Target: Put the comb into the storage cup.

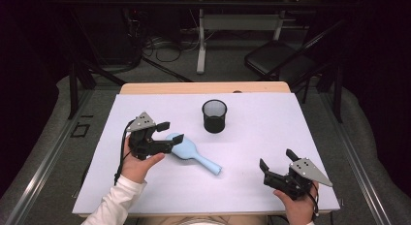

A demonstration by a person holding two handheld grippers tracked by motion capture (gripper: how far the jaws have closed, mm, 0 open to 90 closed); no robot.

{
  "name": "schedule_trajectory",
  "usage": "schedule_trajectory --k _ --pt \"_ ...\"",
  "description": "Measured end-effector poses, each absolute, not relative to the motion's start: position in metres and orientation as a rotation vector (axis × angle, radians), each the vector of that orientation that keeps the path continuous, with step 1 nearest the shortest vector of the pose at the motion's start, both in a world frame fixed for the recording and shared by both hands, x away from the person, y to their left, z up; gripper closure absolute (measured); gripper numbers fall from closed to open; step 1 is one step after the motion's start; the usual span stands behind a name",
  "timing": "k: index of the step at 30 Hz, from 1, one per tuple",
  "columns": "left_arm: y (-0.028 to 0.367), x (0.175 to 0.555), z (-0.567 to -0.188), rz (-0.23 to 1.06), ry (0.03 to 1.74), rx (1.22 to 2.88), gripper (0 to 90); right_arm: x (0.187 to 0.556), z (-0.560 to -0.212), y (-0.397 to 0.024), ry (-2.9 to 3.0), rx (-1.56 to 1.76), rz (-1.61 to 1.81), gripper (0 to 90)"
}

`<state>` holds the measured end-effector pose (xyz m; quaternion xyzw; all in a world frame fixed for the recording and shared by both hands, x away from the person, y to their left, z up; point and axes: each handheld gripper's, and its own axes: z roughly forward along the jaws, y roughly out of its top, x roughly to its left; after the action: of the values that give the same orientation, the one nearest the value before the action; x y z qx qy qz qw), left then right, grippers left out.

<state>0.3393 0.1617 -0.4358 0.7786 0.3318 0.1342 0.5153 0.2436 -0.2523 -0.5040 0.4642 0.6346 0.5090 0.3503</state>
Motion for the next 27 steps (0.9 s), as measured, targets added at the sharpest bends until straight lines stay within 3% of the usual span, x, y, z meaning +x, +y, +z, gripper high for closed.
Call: schedule_trajectory --k 19,27 --pt "0.137 0.352 -0.441 0.369 0.855 1.93 45.7 0.244 -0.505 -0.252 1.647 1.2 1.324 6.6" --pt "0.129 0.357 -0.446 0.321 0.874 1.931 50.6 0.244 -0.505 -0.252 1.646 1.203 1.327 6.9"
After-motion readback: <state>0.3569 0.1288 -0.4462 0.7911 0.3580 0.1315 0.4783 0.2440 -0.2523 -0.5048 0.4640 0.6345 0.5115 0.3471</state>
